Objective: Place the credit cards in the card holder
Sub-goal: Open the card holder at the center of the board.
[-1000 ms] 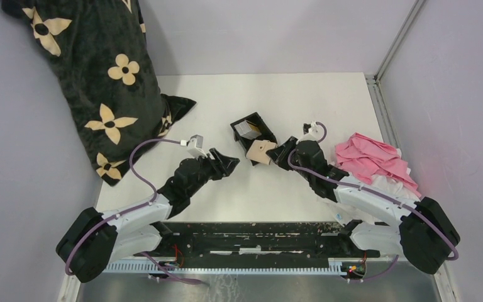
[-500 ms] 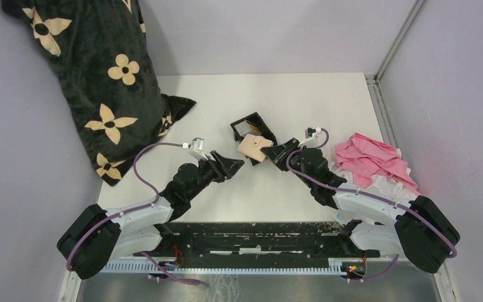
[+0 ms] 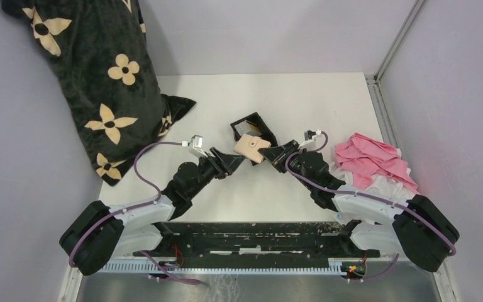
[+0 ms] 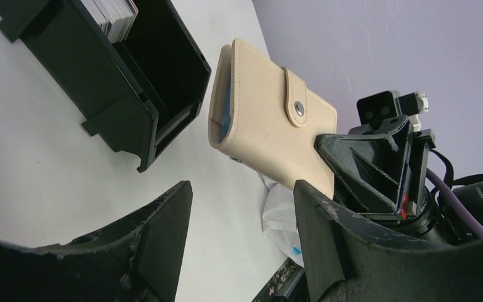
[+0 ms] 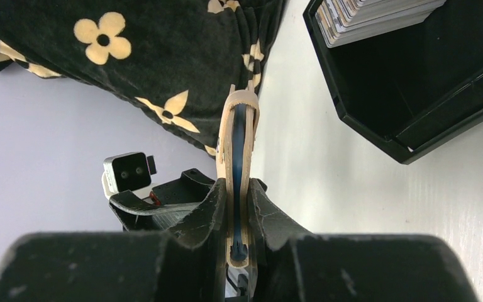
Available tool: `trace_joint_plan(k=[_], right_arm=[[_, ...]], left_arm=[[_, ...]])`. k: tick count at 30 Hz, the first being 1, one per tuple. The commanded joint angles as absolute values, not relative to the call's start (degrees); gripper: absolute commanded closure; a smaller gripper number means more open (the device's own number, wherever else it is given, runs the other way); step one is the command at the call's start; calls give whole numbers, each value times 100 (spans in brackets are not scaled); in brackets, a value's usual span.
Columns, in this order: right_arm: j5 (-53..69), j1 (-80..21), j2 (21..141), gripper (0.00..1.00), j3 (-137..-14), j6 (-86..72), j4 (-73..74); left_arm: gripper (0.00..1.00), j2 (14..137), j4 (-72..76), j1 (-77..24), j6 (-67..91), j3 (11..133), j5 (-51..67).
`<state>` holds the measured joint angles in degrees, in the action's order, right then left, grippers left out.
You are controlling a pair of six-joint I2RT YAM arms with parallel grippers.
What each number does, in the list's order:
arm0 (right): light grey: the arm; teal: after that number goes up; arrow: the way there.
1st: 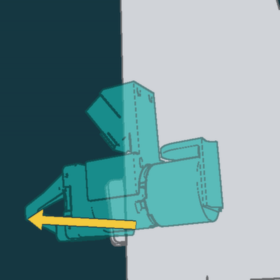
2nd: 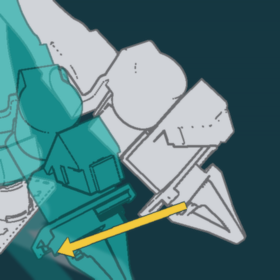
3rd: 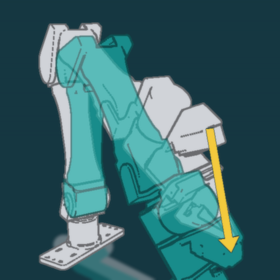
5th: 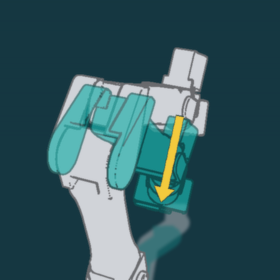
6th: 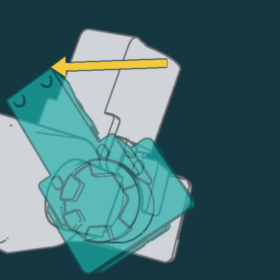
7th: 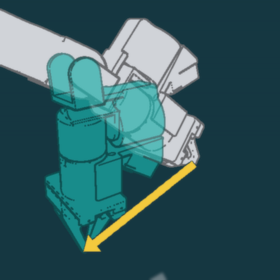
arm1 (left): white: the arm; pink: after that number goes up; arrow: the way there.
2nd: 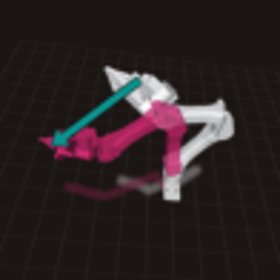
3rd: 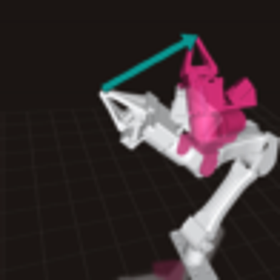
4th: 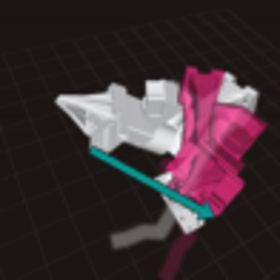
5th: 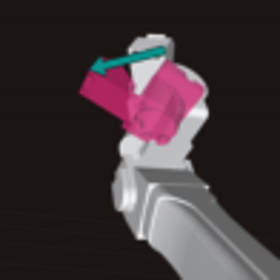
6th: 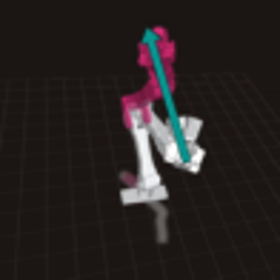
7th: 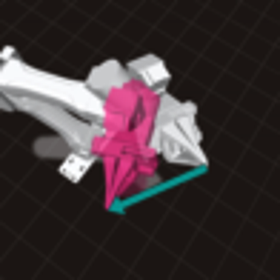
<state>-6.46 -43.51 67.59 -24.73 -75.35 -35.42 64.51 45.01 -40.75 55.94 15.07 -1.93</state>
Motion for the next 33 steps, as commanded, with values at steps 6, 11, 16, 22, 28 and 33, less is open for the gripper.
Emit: trace_joint_plan(k=[6,11,16,22,28,33], right_arm=[[-496,-4424,7032,99,-2417,-7866,-4502],[-468,-4486,7169,99,-2408,-7959,-4749],[-457,-4539,7267,99,-2392,-8078,-4948],[-409,-4585,7474,99,-2382,-8222,-5241],[-437,-4678,7684,99,-2350,-8317,-5516],[-470,-4786,7880,99,-2380,-8341,-5657]], left_arm=[[32,6410,4953,-4100,5797,1740,-502],[34,6483,5062,-4104,5810,1753,-644],[36,6573,5166,-4103,5826,1745,-771],[41,6617,5408,-4107,5929,1624,-978],[45,6597,5645,-4099,5959,1539,-1110],[61,6556,5813,-4103,5949,1426,-1129]])
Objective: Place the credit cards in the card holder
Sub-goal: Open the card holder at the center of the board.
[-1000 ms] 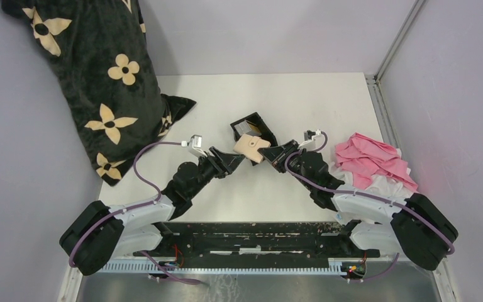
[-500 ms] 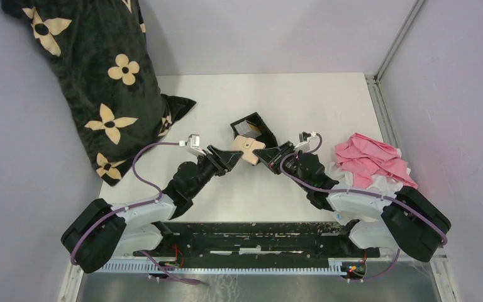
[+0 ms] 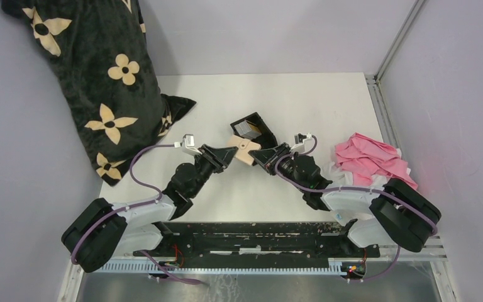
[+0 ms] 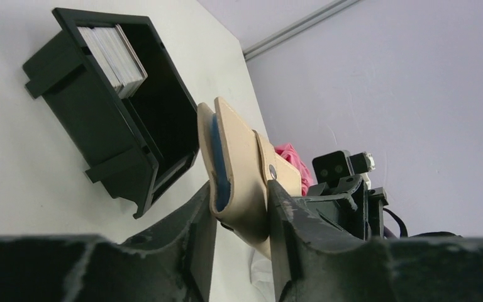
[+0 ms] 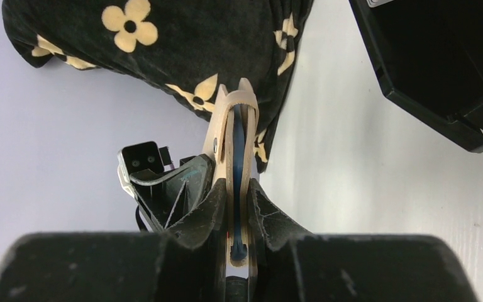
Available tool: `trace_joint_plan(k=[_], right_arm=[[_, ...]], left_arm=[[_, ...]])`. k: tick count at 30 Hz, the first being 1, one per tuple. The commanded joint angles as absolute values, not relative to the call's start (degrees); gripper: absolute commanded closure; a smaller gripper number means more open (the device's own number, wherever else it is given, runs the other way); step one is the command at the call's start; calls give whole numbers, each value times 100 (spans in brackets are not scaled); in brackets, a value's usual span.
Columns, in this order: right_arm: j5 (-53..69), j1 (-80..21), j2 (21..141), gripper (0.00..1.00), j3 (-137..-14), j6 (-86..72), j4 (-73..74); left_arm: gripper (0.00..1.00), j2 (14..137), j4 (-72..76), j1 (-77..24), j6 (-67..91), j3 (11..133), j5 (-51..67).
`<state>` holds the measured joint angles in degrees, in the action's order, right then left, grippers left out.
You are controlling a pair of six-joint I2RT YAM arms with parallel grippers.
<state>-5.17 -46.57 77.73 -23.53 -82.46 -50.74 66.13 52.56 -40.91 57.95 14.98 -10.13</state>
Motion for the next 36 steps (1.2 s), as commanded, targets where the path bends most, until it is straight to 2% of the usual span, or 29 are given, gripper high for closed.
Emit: trace_joint_plan(k=[1,5,7,12,15,17,21,27,36], right_arm=[[-481,-4808,7910,99,-2384,-8332,-5666],[-545,-4884,8048,98,-2342,-8295,-5733],[-554,-4907,8103,93,-2323,-8252,-5744],[-569,-4913,8074,62,-2204,-7977,-5538],[-623,-4913,7829,50,-2173,-7647,-4956],[-670,-4913,7598,46,-2178,-7372,-4456],[-872,-4913,6998,41,-2250,-6736,-3162],[-1251,-4930,6249,39,-2555,-5773,-1408],[-1842,-5416,6604,38,-3643,-4401,135]], left_arm=[[64,6537,5820,-4103,5941,1391,-1138],[74,6452,5830,-4099,5903,1266,-1165],[78,6407,5823,-4102,5869,1212,-1183],[87,6180,5581,-4100,5743,1126,-1257],[91,5959,5212,-4107,5599,1134,-1242],[92,5806,4958,-4104,5529,1127,-1231],[94,5541,4374,-4106,5381,1113,-1129],[96,5508,3729,-4104,5303,1097,-923],[97,6225,3625,-4104,5299,1132,-459]])
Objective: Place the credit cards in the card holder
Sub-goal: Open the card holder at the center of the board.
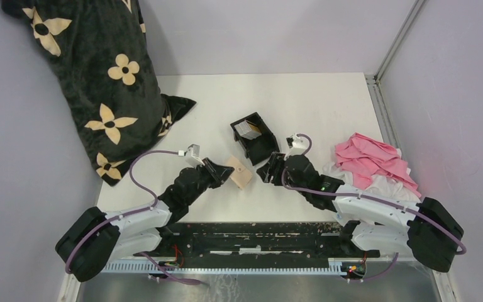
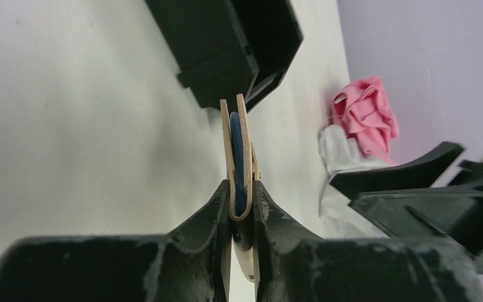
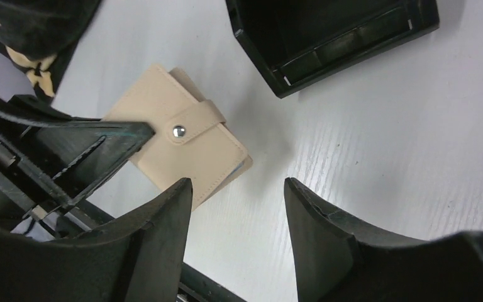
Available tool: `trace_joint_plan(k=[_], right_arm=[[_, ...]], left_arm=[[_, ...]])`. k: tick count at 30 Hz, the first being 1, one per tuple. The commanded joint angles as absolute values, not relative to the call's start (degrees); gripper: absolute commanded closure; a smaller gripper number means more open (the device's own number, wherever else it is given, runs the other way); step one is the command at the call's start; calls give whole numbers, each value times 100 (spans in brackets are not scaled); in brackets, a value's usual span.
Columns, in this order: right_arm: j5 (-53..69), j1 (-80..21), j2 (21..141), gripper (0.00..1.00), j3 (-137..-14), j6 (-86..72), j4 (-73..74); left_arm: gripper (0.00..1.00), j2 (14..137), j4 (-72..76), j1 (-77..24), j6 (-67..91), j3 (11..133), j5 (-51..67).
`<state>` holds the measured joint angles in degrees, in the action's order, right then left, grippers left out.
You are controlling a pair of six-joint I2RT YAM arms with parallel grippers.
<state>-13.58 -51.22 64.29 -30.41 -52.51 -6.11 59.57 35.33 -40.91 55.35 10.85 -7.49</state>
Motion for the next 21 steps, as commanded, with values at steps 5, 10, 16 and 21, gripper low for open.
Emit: trace_joint_plan(k=[5,10,16,21], right_arm=[[-2359,-5960,7092,38,-4208,-3871,588],[-2741,-6325,7770,38,-4826,-3511,987],[-2772,-6446,8378,38,-5117,-3404,993],[-2804,-6478,8813,38,-5371,-3259,1068]], left_arm=[[97,6893,3986,-4098,5377,1173,-150],[97,7335,4323,-4100,5447,1196,51],[97,7579,4464,-4104,5447,1202,135],[97,7693,4484,-4099,5408,1254,171]])
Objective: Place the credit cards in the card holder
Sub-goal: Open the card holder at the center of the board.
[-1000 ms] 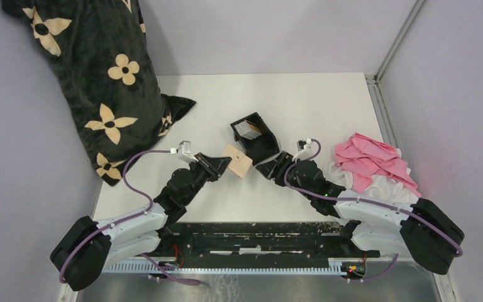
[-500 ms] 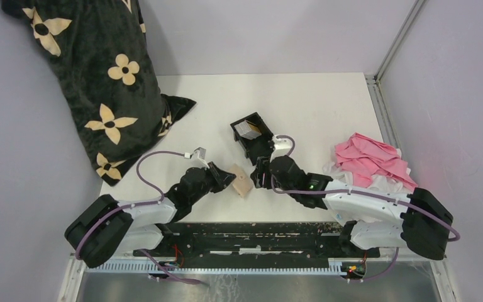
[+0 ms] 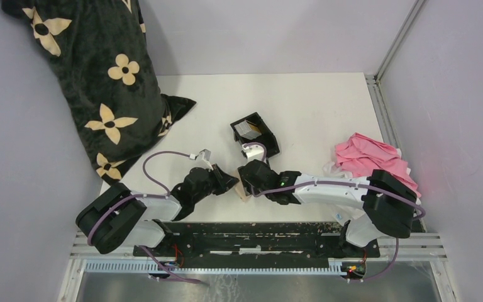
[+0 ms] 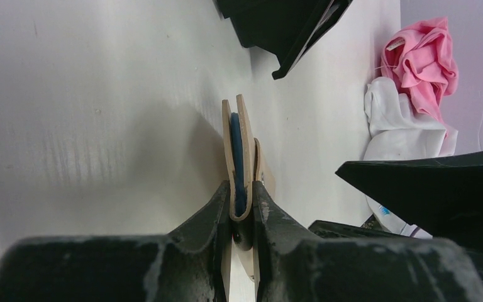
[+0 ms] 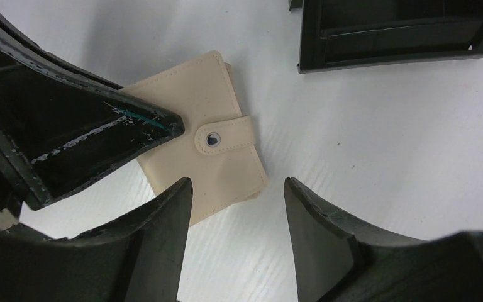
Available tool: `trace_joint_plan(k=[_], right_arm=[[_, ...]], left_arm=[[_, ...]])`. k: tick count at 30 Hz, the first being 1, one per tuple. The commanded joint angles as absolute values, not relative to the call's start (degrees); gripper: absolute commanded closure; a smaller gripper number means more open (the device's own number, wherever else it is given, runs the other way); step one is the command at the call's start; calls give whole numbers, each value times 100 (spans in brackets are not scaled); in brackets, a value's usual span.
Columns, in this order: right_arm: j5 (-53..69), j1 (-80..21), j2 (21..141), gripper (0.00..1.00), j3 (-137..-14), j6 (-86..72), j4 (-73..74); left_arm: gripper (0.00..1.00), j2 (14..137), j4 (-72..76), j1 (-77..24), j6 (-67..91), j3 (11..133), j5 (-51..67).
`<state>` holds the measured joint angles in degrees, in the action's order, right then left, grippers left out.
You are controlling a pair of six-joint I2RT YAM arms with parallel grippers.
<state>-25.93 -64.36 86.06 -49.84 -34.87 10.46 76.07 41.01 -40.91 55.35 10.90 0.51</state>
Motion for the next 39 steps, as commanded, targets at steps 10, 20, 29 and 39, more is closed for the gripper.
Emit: trace_joint_plan(k=[10,20,29,39], right_arm=[[-2758,-6478,9357,38,-5665,-3129,1032],[-2708,-6463,9798,39,-5782,-3013,947],[-2525,-6215,9981,39,-5816,-2685,855],[-2424,-6078,10341,39,-6012,-2153,924]], left_arm=[[97,7929,4622,-4100,5380,1274,255],[97,8130,4594,-4091,5303,1354,238],[97,8159,4277,-4048,5088,1458,191],[97,8517,4210,-3908,4950,1626,437]])
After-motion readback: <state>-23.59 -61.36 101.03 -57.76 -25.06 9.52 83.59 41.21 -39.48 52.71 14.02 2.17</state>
